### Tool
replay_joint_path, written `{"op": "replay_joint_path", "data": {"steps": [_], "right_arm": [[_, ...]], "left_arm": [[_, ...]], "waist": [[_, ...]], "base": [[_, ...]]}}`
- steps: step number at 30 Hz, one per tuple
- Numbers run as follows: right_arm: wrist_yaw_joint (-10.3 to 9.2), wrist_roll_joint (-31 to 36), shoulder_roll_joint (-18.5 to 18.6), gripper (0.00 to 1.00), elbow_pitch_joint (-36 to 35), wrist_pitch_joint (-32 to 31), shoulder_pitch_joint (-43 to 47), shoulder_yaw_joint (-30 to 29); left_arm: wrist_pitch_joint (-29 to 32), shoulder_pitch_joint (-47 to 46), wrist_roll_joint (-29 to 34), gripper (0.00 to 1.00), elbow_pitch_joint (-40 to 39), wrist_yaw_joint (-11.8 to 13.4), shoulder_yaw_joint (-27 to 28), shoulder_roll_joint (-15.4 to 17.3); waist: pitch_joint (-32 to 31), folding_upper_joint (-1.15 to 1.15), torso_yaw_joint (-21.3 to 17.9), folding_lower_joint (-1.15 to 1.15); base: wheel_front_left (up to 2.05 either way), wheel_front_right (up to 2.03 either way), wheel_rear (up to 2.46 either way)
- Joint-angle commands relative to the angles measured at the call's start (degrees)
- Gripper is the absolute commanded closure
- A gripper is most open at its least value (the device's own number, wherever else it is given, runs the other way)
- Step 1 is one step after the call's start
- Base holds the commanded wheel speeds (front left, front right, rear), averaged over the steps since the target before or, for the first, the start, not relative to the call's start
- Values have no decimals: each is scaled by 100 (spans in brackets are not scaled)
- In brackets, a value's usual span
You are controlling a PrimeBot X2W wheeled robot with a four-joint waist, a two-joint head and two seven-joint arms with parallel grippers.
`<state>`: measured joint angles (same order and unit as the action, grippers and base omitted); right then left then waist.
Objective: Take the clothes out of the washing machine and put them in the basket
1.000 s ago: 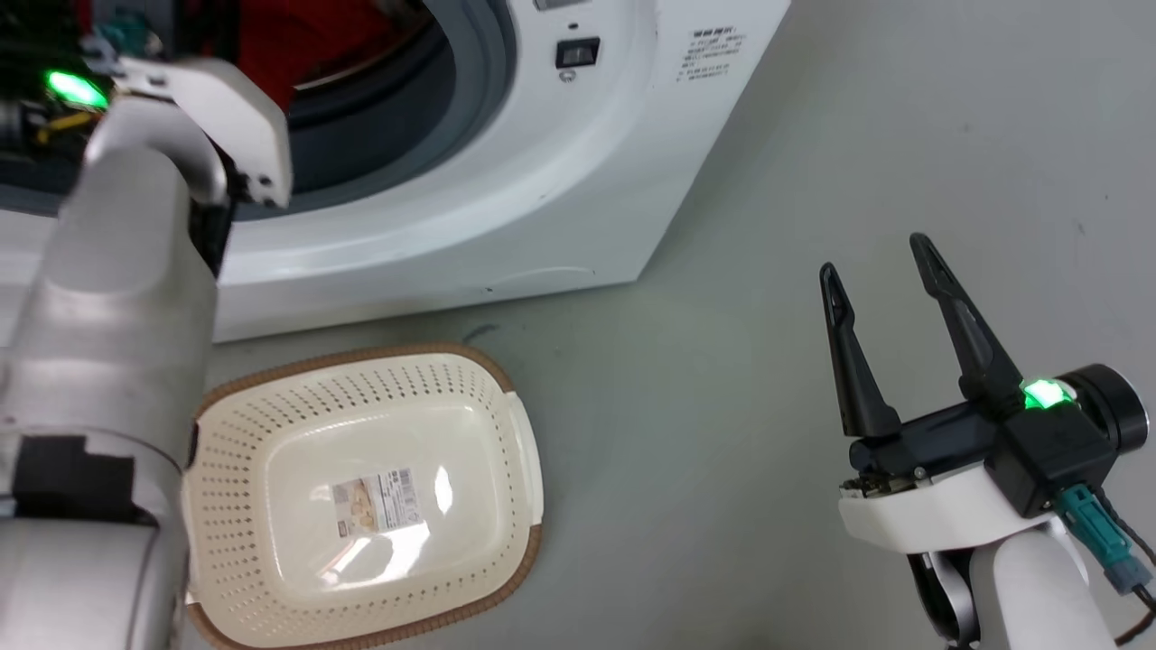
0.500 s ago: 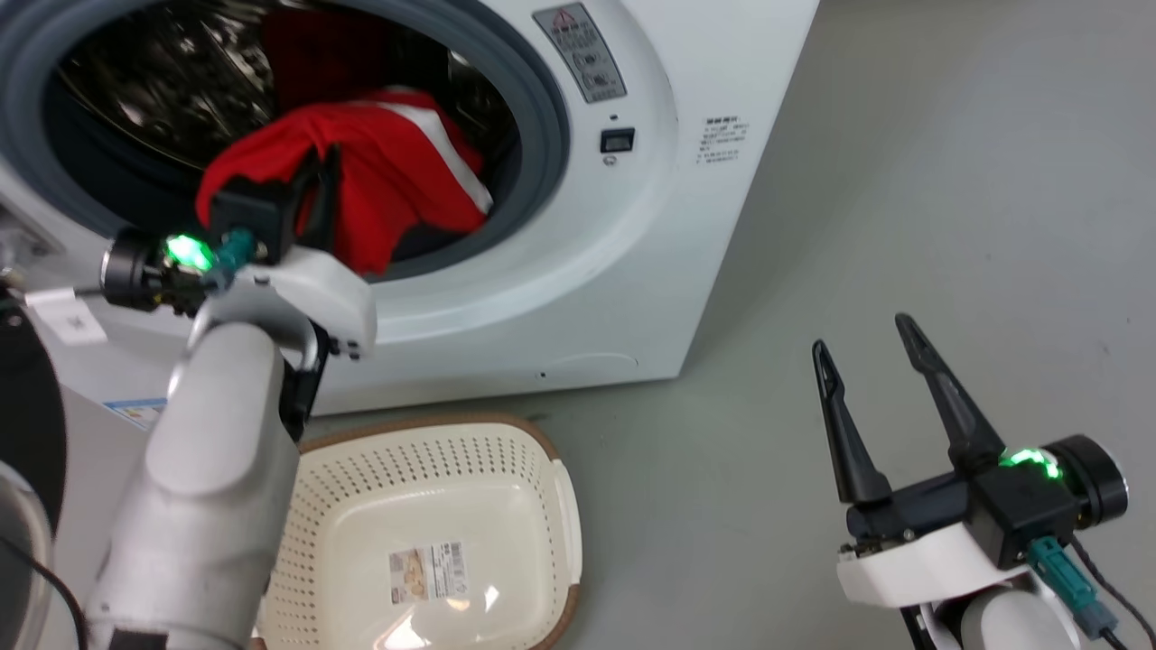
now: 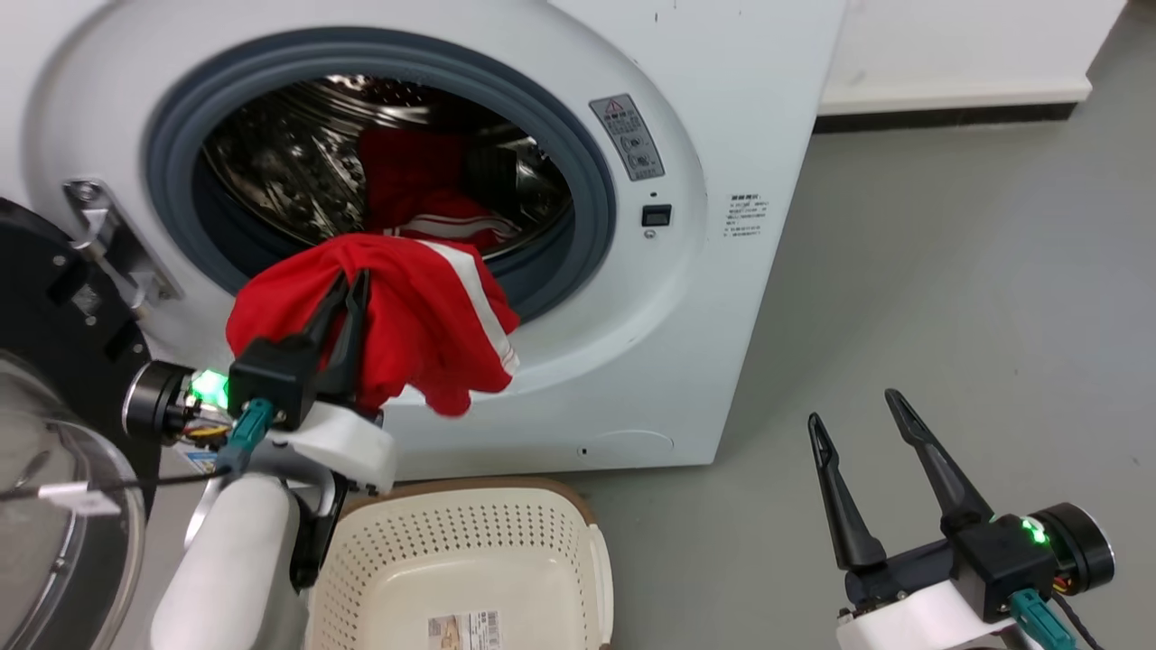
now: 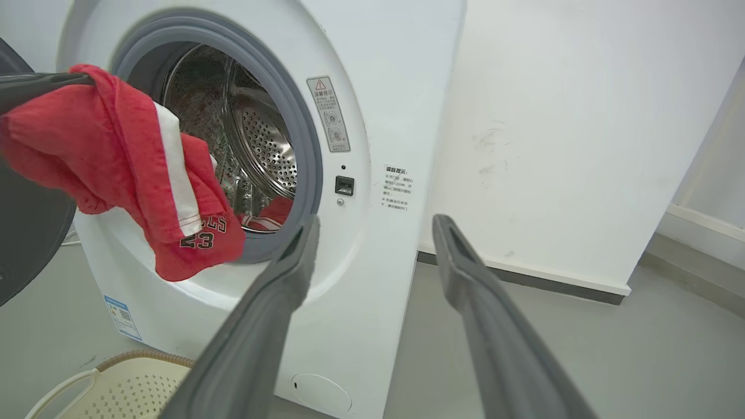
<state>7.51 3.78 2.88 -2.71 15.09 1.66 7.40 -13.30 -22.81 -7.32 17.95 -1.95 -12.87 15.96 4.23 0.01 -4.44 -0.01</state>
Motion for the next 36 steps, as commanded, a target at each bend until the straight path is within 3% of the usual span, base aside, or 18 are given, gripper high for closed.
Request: {"op": "replay_joint_path", "data": {"steps": [1,9,18,26,36], "right_arm": [[-4,33,-1,0,5,12,66,1],[-4,33,-1,0,23,12,178,-5],[-4,36,-1,0,-8,12,72,-22],[-4,94,-1,0,-65,12,-188,-61],[-4,116,-2,0,-213,12,-754,-97]], "left_arm": [[12,106,-42,100,-102,29,-5,3],[534,938,-96,100,-1354,132,-60,162],[739,1583,-214,100,-1702,177,-192,159],[593,1720,-321,100,-1055,20,-471,-11],[195,1008,-152,100,719,-170,-818,-166]], "waist": [[-91,-1,61,1],[-207,-1,148,1],[-26,-1,117,1],[448,-1,80,1],[1563,-1,-101,1]], "base": [[0,0,0],[0,0,0],[0,0,0],[0,0,0],[0,0,0]]}}
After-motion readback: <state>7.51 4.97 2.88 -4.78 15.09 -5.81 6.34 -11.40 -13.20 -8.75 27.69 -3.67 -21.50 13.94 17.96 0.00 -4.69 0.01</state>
